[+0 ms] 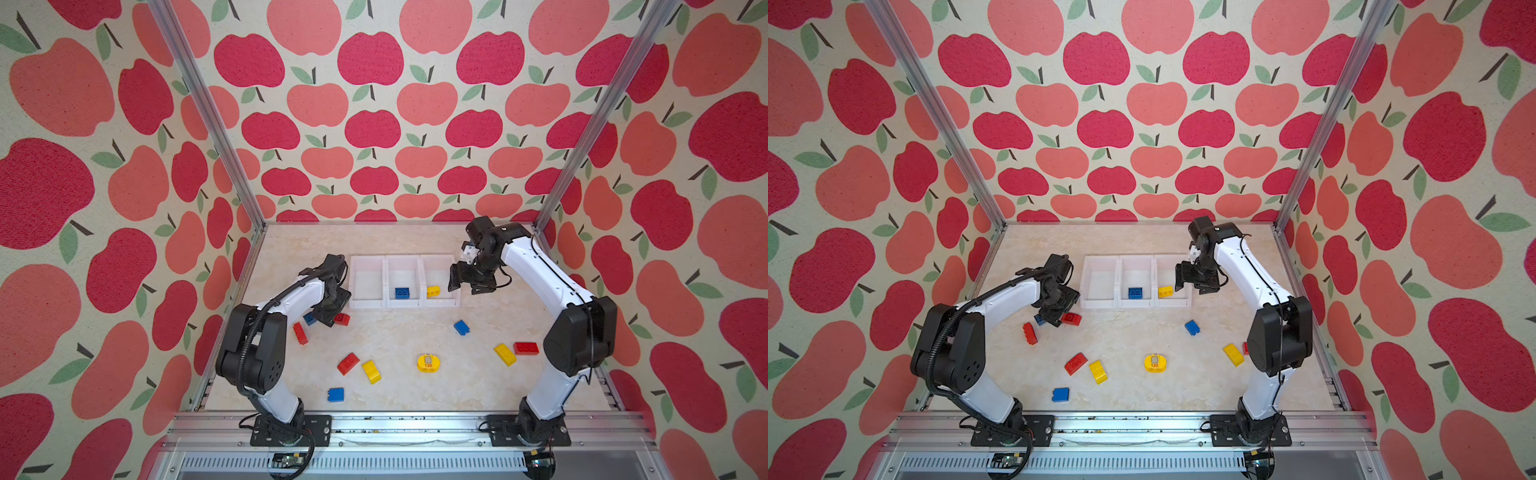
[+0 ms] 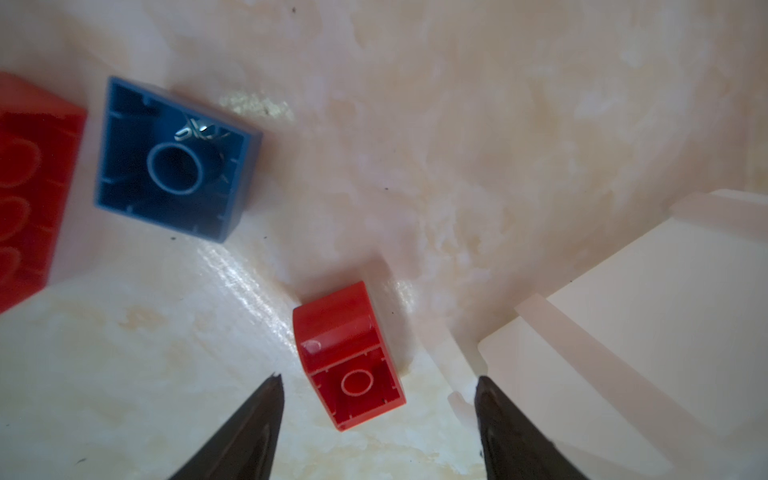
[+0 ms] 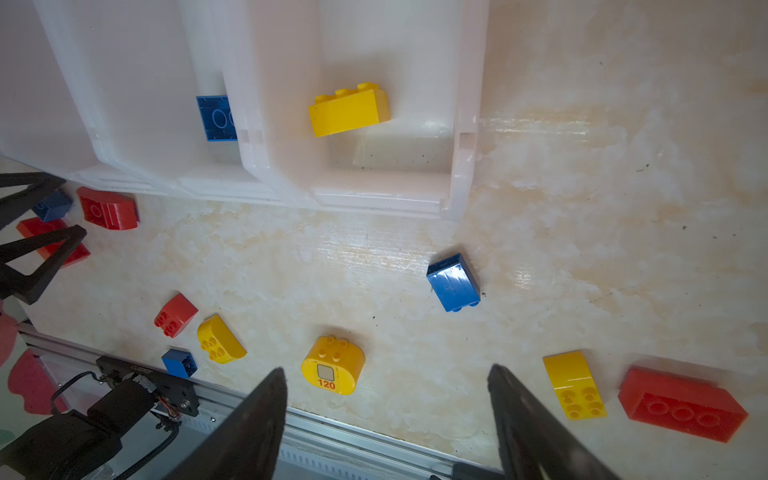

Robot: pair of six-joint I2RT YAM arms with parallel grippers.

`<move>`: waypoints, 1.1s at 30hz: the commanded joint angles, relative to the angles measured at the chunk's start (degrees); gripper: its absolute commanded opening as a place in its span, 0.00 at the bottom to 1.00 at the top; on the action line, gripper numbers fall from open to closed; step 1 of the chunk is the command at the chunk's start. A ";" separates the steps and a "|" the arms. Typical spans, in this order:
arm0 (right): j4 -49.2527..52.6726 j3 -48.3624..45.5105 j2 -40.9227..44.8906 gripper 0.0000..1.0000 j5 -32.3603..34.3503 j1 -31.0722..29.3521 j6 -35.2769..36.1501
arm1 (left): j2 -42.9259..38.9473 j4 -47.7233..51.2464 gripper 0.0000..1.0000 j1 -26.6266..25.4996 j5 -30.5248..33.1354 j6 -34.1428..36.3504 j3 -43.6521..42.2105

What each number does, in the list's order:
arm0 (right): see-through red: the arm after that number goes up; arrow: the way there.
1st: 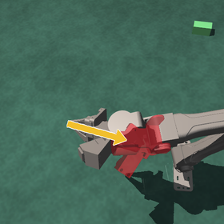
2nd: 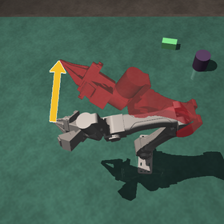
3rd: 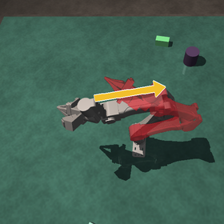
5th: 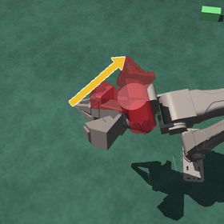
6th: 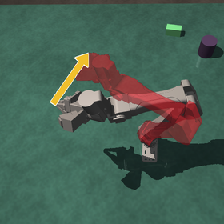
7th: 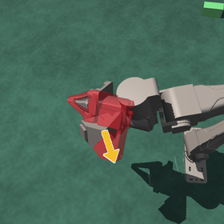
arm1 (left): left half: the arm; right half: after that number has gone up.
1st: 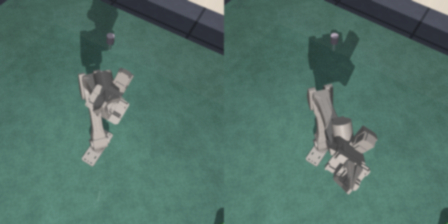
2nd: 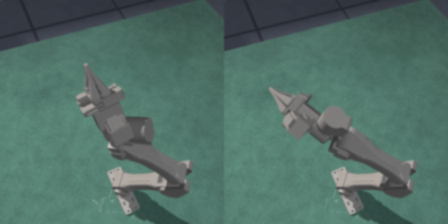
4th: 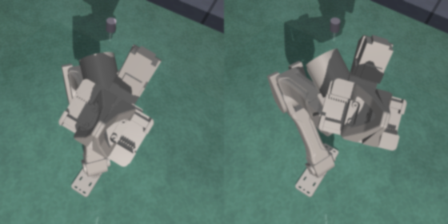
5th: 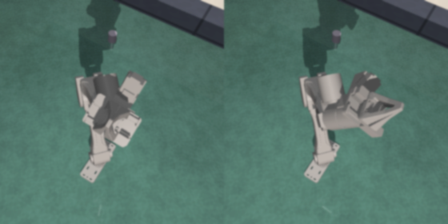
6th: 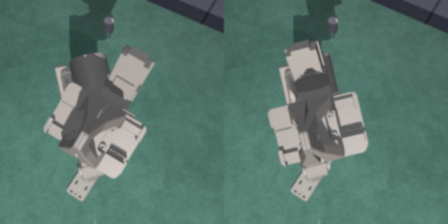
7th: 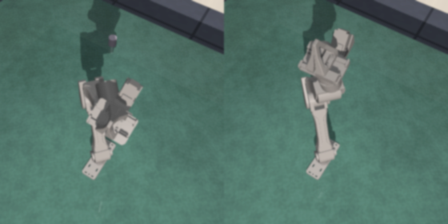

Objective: Sort the legos into containers by color
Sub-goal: 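Lower the left gripper onto the red brick beside the bin and grasp it, then carry the red brick into the compartment nearest the left arm and release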

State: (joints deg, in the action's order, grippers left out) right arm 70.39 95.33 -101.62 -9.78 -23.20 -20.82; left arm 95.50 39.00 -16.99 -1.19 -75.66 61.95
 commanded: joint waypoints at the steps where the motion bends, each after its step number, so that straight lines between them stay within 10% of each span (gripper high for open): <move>1: -0.43 -0.93 2.00 0.79 -1.10 0.60 0.16 | 1.68 1.69 0.74 -0.25 -0.56 -3.48 1.85; 33: -2.01 -1.84 1.73 0.79 -1.85 1.66 -0.85 | 5.08 3.07 0.38 -0.41 -0.94 -7.05 1.01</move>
State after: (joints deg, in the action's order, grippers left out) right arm 68.53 94.06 -101.25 -10.66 -22.00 -20.86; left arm 100.95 38.68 -17.30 -3.46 -79.88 62.48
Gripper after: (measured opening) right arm 0.788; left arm 0.389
